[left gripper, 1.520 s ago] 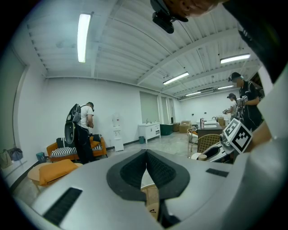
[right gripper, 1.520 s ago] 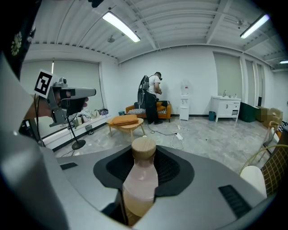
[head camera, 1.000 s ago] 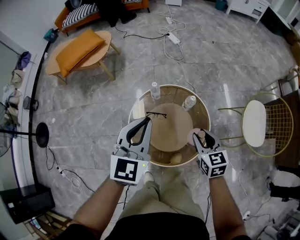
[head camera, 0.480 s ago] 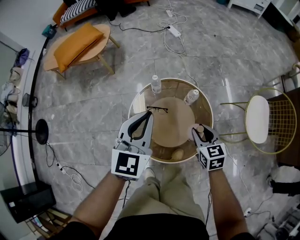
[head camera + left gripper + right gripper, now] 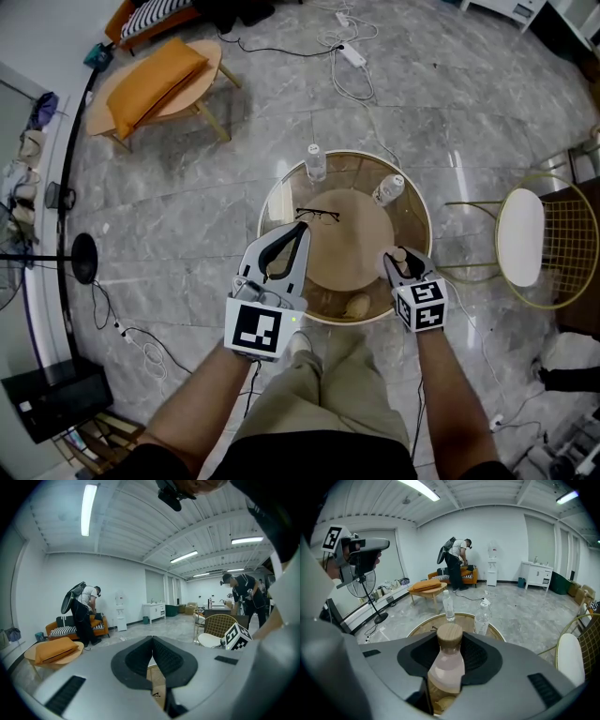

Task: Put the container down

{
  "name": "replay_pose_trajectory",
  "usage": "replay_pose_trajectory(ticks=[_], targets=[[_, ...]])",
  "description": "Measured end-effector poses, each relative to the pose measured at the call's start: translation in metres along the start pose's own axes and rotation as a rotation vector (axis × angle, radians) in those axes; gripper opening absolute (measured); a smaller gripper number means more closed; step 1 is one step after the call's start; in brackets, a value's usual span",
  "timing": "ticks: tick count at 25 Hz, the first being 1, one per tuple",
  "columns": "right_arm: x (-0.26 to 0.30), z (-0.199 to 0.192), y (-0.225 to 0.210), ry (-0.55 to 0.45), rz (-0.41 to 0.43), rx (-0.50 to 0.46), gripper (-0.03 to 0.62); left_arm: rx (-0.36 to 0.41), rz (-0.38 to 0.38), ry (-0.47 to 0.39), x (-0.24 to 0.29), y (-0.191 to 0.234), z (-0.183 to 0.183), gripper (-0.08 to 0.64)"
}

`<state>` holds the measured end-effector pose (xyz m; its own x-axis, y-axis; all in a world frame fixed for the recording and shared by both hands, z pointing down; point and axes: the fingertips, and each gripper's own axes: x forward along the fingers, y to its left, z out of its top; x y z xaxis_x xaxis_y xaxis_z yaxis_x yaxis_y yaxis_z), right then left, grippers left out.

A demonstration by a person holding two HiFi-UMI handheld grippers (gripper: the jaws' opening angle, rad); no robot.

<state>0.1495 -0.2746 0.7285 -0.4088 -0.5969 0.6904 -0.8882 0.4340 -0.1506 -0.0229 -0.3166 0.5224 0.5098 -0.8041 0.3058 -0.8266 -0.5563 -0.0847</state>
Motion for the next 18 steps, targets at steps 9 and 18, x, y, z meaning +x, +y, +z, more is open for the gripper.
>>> replay_pose_trajectory(ticks=[9,18], targets=[[0.038,-0.017,-0.002,0.044,0.019,-0.024,0.152,-0.021,0.012,0.025,0.008,0.007,-0.024,0.015],[0.073,-0.051,-0.002,0.104,0.029,-0.009,0.152,-0.028,0.018,0.060,0.005,0.011,-0.049,0.015]])
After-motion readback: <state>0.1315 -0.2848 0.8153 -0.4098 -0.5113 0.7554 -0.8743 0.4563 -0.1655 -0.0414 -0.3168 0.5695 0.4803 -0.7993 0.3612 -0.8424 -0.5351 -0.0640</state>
